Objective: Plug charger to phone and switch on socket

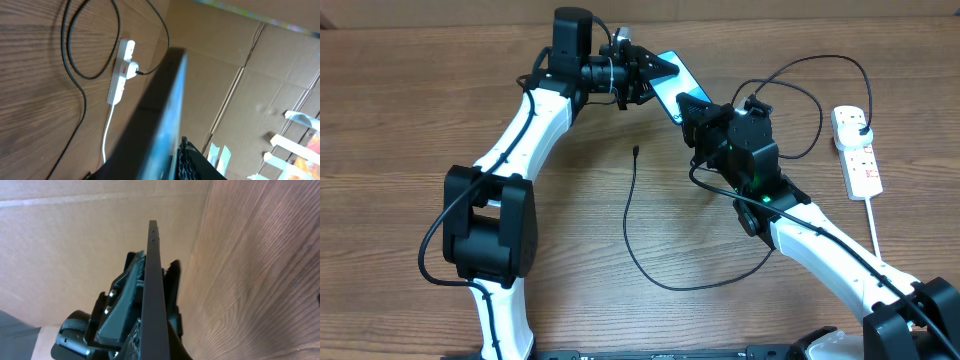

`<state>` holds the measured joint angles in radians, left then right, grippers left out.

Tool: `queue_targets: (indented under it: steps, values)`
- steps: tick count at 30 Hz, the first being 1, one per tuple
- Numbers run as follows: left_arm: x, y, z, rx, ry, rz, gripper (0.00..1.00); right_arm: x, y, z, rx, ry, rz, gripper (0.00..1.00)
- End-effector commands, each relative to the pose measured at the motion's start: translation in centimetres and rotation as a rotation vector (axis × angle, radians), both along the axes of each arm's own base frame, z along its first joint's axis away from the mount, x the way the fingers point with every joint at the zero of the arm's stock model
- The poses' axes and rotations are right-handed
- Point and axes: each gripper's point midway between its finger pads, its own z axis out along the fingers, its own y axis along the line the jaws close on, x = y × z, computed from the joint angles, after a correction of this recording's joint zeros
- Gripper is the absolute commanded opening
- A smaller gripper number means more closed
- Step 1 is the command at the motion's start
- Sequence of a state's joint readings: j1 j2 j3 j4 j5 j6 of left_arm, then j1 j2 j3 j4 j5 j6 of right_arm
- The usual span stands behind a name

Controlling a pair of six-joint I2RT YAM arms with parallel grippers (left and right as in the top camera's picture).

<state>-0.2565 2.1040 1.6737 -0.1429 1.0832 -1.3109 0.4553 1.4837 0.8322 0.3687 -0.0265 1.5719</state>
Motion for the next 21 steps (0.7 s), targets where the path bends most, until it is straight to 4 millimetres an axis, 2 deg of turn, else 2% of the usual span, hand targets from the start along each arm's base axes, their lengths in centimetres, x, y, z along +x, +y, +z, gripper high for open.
queue_targets:
  steps: [1,5,8,16,21]
  values:
    - [-0.21,-0.99,0.35,0.001,-0.002,-0.006,0.29,0.24,0.18,3.75,0.043,-0.081,-0.004,0.04]
    - [-0.09,-0.96,0.29,0.003,0.011,0.004,0.24,0.24,0.19,3.75,0.043,-0.081,-0.004,0.04]
    - [-0.13,-1.01,0.29,0.003,0.011,0.003,0.15,0.24,0.19,3.75,0.043,-0.081,-0.004,0.04]
    - [-0.20,-1.19,0.26,0.003,0.020,0.005,0.04,0.24,0.19,3.74,0.043,-0.081,-0.003,0.04]
    - [-0.19,-1.19,0.26,0.003,0.021,0.005,0.04,0.24,0.19,3.74,0.042,-0.081,-0.003,0.04]
